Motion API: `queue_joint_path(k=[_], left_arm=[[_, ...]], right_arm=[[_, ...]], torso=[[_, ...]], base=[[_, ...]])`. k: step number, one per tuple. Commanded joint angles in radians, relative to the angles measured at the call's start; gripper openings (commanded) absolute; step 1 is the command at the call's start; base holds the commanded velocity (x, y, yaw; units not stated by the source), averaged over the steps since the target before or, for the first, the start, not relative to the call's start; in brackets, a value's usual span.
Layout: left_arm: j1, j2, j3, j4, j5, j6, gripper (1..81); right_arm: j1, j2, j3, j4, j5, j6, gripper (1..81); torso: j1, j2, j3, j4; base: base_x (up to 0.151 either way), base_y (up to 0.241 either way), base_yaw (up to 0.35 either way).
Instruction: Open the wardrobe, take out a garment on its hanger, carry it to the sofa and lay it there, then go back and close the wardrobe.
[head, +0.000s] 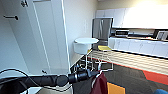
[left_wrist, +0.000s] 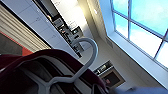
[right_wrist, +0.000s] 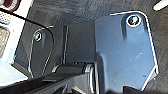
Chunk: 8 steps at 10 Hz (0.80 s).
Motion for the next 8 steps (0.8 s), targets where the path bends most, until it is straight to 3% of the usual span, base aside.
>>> queue_joint_path(k=[1,8], left_arm=[[-0.168,-0.003,0.051,0.042,-0.049,-0.003,1.0],[-0.168,-0.006,0.055,0.043,-0.049,0.0,1.0]], right_arm=[[0.044,0.008,0.007,0.003,-0.065,0.001,81.1],[0.045,0.01,0.007,0.003,-0.065,0.001,81.1]], torso=[[0.0,0.0,0.0,0.0],[0.0,0.0,0.0,0.0]], base=[[0.0,0.0,-0.171],[0.0,0.0,-0.172]])
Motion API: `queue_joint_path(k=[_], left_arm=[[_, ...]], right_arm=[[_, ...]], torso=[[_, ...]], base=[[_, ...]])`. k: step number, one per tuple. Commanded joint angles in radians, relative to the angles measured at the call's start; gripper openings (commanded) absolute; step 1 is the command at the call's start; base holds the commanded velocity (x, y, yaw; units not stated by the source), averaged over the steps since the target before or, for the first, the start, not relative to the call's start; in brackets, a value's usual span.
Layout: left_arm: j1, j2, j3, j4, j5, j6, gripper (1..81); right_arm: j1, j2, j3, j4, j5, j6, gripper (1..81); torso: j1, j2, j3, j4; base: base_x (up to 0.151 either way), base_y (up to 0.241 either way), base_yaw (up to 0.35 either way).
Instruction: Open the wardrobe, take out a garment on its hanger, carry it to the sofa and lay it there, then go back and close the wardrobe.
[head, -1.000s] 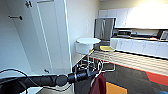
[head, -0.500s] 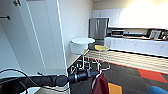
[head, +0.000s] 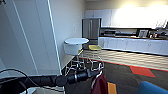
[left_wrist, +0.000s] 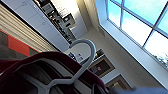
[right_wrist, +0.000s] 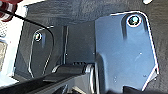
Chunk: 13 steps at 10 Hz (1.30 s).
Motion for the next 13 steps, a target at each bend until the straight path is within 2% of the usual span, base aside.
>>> queue_joint_path(k=[1,13], left_arm=[[-0.168,-0.002,0.041,0.04,-0.05,-0.001,1.0],[-0.168,0.003,0.05,0.042,-0.05,0.001,1.0]], right_arm=[[0.045,0.007,0.008,0.003,-0.065,0.0,81.1],[0.045,0.008,0.008,0.002,-0.065,0.0,81.1]], torso=[[0.0,0.0,0.0,0.0],[0.0,0.0,0.0,0.0]], base=[[0.0,0.0,-0.174],[0.0,0.0,-0.176]])
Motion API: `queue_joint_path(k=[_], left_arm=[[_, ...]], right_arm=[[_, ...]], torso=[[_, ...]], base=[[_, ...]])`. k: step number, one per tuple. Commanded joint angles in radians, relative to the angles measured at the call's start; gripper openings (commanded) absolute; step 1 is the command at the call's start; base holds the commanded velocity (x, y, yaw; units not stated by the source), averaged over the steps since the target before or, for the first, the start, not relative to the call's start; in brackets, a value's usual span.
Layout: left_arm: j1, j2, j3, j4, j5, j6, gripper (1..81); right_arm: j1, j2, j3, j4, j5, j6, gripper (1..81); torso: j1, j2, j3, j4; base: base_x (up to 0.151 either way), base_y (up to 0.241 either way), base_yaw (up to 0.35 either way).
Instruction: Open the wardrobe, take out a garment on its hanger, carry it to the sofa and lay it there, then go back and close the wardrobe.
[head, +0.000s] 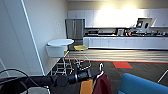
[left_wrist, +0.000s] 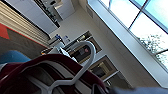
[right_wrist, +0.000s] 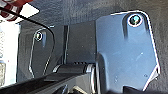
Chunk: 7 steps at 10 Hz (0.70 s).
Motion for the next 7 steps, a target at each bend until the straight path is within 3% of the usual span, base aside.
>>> queue_joint_path(k=[1,7], left_arm=[[-0.168,-0.004,0.051,0.041,-0.049,-0.001,1.0],[-0.168,-0.004,0.051,0.041,-0.049,0.0,1.0]], right_arm=[[0.045,0.005,0.008,0.002,-0.065,0.0,81.1],[0.044,0.004,0.008,0.002,-0.065,0.0,81.1]], torso=[[0.0,0.0,0.0,0.0],[0.0,0.0,0.0,0.0]], base=[[0.0,0.0,-0.184],[0.0,0.0,-0.185]])
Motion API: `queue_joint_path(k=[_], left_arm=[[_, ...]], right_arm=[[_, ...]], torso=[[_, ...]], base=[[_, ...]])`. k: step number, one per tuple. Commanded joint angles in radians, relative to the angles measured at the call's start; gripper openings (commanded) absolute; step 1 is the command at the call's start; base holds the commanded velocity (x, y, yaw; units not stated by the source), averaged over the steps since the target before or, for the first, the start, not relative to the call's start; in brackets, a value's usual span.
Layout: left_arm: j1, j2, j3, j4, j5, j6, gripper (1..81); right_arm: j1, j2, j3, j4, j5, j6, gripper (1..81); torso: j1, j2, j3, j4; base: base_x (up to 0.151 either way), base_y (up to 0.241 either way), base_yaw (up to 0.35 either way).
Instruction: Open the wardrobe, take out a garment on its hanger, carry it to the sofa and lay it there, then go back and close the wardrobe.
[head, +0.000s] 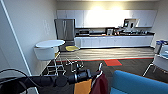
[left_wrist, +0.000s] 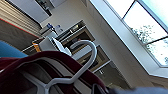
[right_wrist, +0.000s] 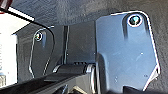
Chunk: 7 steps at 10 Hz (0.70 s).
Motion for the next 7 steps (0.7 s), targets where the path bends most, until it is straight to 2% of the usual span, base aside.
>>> queue_joint_path(k=[1,7], left_arm=[[-0.168,0.002,0.042,0.041,-0.049,-0.002,1.0],[-0.168,-0.002,0.053,0.054,-0.049,-0.002,1.0]], right_arm=[[0.044,0.005,0.008,0.002,-0.066,0.0,81.1],[0.044,0.005,0.008,0.002,-0.066,0.0,81.1]], torso=[[0.0,0.0,0.0,0.0],[0.0,0.0,0.0,0.0]], base=[[0.0,0.0,-0.186],[0.0,0.0,-0.187]])
